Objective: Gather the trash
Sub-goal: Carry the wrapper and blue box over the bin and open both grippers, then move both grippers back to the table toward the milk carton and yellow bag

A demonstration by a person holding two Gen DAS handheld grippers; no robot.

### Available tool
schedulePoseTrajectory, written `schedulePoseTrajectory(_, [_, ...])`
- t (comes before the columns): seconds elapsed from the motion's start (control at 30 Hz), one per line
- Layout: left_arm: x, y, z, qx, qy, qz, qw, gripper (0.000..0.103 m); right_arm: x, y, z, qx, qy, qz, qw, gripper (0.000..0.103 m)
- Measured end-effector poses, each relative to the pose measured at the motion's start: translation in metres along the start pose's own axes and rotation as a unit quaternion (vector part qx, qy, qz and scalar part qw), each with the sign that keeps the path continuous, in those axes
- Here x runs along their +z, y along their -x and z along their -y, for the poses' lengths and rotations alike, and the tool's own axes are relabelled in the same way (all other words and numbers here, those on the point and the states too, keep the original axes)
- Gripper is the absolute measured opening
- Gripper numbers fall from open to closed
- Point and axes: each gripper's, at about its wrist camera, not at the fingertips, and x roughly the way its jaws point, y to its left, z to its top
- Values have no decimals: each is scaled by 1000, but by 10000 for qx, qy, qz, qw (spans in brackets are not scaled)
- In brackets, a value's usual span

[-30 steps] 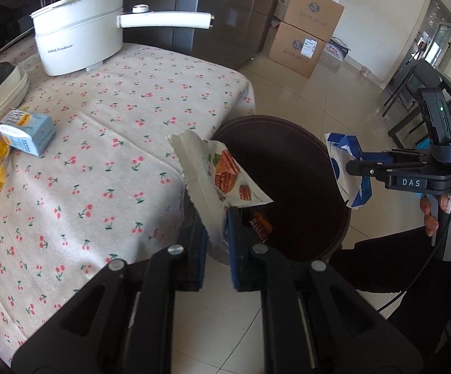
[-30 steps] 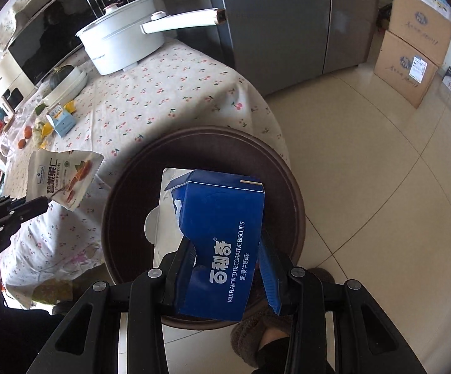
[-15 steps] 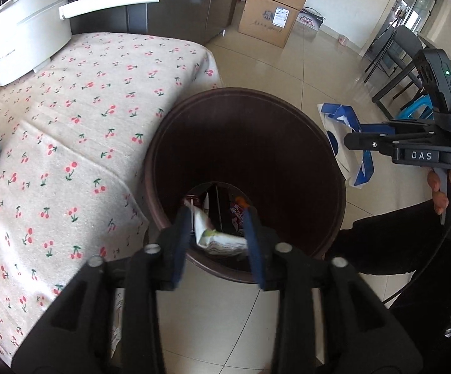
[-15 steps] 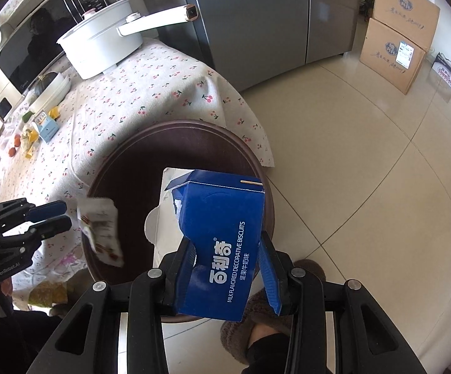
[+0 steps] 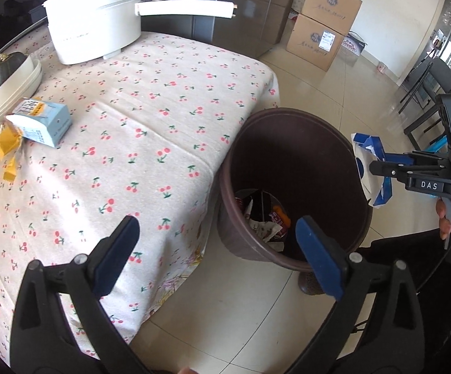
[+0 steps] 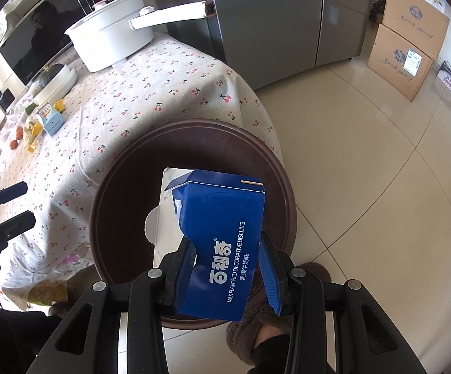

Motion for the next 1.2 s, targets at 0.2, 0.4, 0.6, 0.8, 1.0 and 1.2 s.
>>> schedulePoseTrajectory(0.2, [-7, 14, -14, 373, 134, 67, 9992, 102, 3, -1, -9, 2, 18, 1, 10000, 41])
schedulePoseTrajectory(0.4, [-10, 25, -31, 534, 288, 140, 9981, 102, 8, 3, -20, 121, -85, 130, 9998, 74])
schedulePoseTrajectory(0.6, [-15, 34, -49, 612, 525, 194, 9966, 102, 14, 3, -36, 170, -47, 169, 9997, 76])
schedulePoseTrajectory(0.8, [-22, 45, -69, 710, 810, 256, 9939, 102, 19, 2, -60, 218, 121, 174, 9995, 77])
schedulePoseTrajectory(1.0, [-31, 56, -92, 812, 1109, 317, 9900, 102, 26, 0, -86, 292, 268, 180, 9991, 77])
schedulePoseTrajectory(1.2, [-43, 72, -118, 930, 1423, 426, 9845, 102, 32, -2, -124, 410, 516, 192, 9976, 78])
